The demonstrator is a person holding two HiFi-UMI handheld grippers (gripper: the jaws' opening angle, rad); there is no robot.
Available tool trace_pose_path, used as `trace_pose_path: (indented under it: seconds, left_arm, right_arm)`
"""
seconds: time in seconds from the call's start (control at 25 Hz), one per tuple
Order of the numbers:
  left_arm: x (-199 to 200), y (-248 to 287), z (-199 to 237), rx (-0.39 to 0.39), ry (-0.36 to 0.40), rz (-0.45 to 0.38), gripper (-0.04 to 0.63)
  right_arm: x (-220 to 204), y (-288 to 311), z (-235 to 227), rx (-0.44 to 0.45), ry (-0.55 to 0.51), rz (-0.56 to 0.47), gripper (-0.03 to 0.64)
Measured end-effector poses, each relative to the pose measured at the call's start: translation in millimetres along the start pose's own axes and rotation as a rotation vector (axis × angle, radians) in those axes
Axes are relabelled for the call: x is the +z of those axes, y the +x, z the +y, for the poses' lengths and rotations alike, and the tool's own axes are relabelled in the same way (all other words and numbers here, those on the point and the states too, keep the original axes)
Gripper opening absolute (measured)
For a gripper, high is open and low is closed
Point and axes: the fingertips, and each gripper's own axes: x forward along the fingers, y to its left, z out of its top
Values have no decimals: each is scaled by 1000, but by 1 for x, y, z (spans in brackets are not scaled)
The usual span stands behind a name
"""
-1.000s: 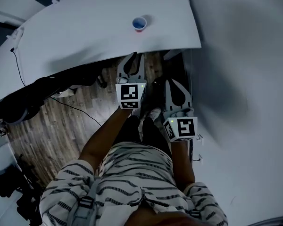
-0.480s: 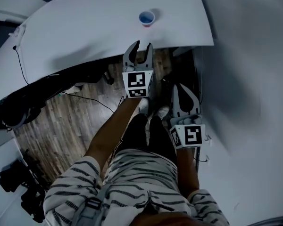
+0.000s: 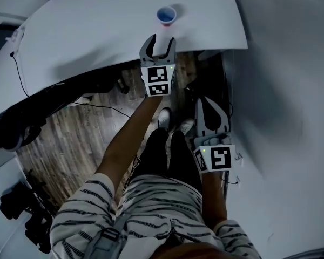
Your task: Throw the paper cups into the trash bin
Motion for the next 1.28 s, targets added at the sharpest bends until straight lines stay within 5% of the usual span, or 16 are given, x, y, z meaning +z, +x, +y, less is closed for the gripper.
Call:
trace_pose_path:
  seconds: [1.28]
  left_arm:
    - [-42, 103, 26, 37, 1, 89, 301]
  right_arm:
    - [-29, 17, -18, 0, 25, 49, 18]
